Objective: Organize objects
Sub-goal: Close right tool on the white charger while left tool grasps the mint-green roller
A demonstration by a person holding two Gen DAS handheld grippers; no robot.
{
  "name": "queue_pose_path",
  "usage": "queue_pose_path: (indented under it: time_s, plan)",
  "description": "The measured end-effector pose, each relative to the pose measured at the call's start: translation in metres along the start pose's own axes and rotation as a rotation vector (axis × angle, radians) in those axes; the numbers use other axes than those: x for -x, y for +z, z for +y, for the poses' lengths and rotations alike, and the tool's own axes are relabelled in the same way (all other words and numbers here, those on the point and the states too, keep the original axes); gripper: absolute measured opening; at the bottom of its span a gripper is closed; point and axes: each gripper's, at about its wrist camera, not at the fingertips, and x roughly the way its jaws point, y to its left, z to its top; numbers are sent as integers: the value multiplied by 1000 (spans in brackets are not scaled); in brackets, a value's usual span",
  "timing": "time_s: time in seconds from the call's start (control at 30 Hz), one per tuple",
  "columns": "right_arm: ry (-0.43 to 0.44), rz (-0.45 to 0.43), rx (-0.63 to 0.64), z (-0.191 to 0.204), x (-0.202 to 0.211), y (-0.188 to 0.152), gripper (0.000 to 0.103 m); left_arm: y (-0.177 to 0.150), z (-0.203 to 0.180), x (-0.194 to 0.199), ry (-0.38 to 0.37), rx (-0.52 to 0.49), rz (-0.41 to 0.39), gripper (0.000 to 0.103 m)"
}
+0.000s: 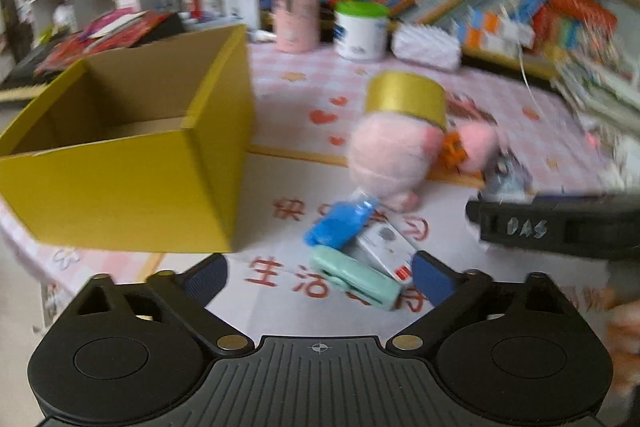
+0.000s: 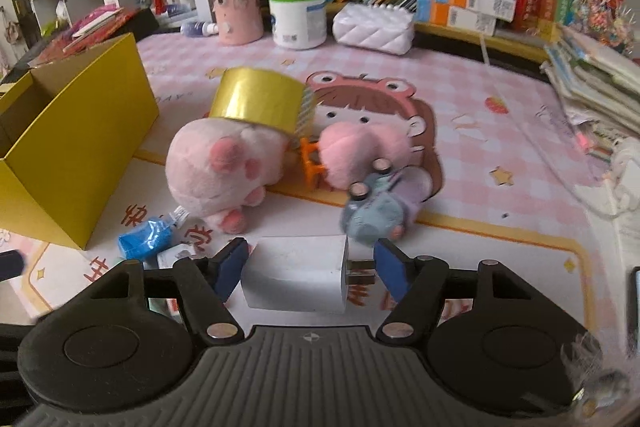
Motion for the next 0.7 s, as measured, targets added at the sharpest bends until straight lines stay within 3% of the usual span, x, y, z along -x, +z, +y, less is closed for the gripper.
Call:
queue_pose_path:
  time_s: [0.1,0.37,0.43,0.63,0.7]
  plan:
    - [-11,-24,9,-6,7,0,67,0,-10,-15,-7,-26,46,77]
    - [-10,-8,2,-17,8,-5,67,2,-1,-37,-18,100,126,33]
    - [-5,-10,4,-17,8,-5,67,0,0,-37,-29,105,138,28]
    - [26,5,26,-9,4,-6,67,-4,-6,-40,-16,58,152,27]
    - [30,7,35,-6,5,-6,67,-4,-5,-39,-9,61,151,19]
